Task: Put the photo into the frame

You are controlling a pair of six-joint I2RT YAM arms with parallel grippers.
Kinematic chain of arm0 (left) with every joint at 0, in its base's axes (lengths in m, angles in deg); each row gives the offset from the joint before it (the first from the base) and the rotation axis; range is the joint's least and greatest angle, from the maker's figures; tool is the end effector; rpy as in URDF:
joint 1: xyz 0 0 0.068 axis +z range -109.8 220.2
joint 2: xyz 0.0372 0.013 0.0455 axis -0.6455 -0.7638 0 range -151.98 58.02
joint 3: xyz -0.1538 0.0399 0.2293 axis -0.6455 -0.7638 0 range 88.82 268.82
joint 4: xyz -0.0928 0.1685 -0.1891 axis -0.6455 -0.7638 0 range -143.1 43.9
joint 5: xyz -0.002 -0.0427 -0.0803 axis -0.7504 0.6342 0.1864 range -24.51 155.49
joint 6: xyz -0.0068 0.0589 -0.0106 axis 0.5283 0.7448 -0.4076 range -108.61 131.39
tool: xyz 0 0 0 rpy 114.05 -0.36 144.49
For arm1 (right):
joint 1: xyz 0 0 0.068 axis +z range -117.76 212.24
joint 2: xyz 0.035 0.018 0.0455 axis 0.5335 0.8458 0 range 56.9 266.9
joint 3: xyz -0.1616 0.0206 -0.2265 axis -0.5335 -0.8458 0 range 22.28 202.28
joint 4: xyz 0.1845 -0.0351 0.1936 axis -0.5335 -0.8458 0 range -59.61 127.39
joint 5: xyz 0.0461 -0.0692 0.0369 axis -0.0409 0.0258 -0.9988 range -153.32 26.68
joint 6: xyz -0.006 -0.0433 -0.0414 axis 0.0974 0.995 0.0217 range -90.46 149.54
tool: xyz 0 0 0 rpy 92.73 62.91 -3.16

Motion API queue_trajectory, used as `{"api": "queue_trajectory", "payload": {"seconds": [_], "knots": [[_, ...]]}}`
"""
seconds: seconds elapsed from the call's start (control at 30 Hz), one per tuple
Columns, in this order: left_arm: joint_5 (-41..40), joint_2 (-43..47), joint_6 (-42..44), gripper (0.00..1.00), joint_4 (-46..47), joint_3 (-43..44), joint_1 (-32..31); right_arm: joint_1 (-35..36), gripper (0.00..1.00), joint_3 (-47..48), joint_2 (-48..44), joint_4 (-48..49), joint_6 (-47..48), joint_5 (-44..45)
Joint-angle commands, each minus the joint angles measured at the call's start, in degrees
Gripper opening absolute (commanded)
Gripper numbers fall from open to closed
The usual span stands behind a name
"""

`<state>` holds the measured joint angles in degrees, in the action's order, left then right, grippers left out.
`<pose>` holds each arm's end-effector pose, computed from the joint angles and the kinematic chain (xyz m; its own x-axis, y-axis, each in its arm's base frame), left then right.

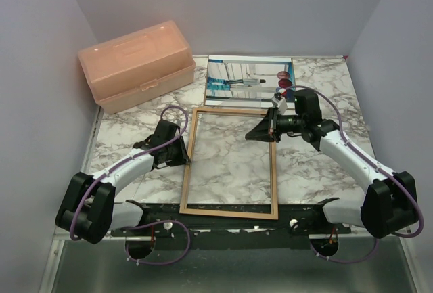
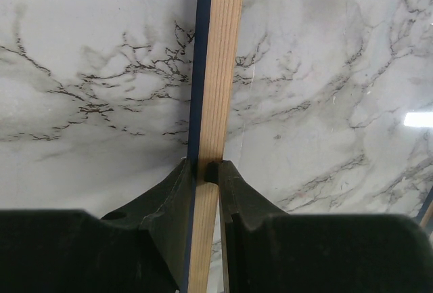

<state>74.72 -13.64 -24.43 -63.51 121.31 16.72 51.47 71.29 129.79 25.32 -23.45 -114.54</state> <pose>0.2124 -0.1000 0.1578 -0.8983 -0.2394 -0.3683 -0.0633 0.9002 -0.4308 0.2524 0.1247 0.2642 -0.9742 0.1899 -0.1218 -0.0402 0.3853 0.9219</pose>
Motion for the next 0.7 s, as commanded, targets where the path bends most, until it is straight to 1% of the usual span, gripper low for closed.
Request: {"api": "queue_trajectory", "payload": {"seconds": [0.0, 0.3, 0.57, 0.63, 0.67], "knots": [[-1.50, -1.86, 0.96, 0.23, -2.10, -0.10, -0.51, 0.01, 0.01, 2.60, 0.50, -0.50, 2.07, -0.83], [-1.60, -1.99, 1.00, 0.23, -2.11, -0.04, -0.52, 0.02, 0.01, 2.83, -0.10, -0.33, 3.47, -1.80], [-1.76, -1.57, 0.92, 0.23, -2.22, -0.08, -0.60, 0.01, 0.01, 6.44, 0.73, -6.72, 9.55, -1.63], [-1.43, -0.36, 1.38, 0.25, -1.96, -0.36, -0.62, -0.03, 0.01, 6.88, 0.86, -7.84, 10.50, -1.47], [-1.12, 0.39, 1.57, 0.29, -1.64, -0.65, -0.60, 0.02, 0.01, 6.82, 0.86, -7.96, 10.60, -1.47]]}}
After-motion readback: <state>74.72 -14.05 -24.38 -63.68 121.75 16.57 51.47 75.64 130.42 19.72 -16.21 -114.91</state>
